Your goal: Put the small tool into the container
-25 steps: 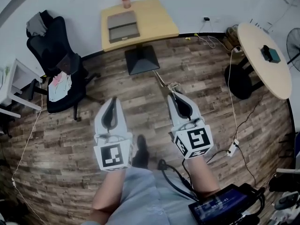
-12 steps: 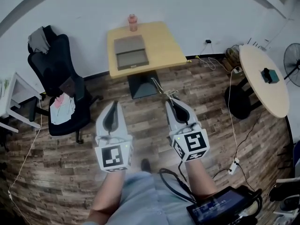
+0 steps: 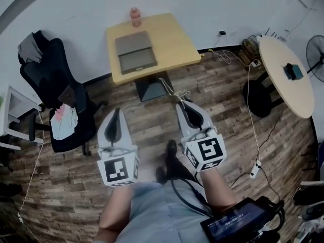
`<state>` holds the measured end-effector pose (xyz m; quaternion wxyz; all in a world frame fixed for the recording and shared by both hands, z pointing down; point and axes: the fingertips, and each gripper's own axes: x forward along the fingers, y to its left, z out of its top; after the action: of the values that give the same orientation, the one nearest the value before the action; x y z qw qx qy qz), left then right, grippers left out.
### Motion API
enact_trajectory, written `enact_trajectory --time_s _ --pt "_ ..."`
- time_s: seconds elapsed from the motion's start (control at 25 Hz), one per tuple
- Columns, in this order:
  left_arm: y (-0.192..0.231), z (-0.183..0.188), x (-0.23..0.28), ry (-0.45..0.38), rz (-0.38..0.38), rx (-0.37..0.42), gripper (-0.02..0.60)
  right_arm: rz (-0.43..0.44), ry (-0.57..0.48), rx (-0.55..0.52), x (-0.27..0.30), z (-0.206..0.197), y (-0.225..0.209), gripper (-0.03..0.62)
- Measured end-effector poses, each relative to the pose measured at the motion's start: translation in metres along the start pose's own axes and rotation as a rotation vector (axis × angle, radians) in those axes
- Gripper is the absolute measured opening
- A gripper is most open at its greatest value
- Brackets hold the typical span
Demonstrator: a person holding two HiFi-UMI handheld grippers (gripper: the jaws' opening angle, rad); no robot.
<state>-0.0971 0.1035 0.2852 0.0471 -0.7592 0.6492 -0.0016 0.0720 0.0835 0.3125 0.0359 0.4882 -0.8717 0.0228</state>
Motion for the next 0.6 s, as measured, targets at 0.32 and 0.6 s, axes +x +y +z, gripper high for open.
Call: enact_trajectory --time_s 0.32,0.6 --pt "0.008 -0.033 0.087 0.06 0.005 0.013 -0.002 0.008 0.039 0.05 0.078 -0.025 -0.052 0.02" --pt "0.013 -0.047 0.18 0.091 0.032 0.024 -0.002 0.036 0.079 0.085 0.155 -0.036 -0.111 0.02"
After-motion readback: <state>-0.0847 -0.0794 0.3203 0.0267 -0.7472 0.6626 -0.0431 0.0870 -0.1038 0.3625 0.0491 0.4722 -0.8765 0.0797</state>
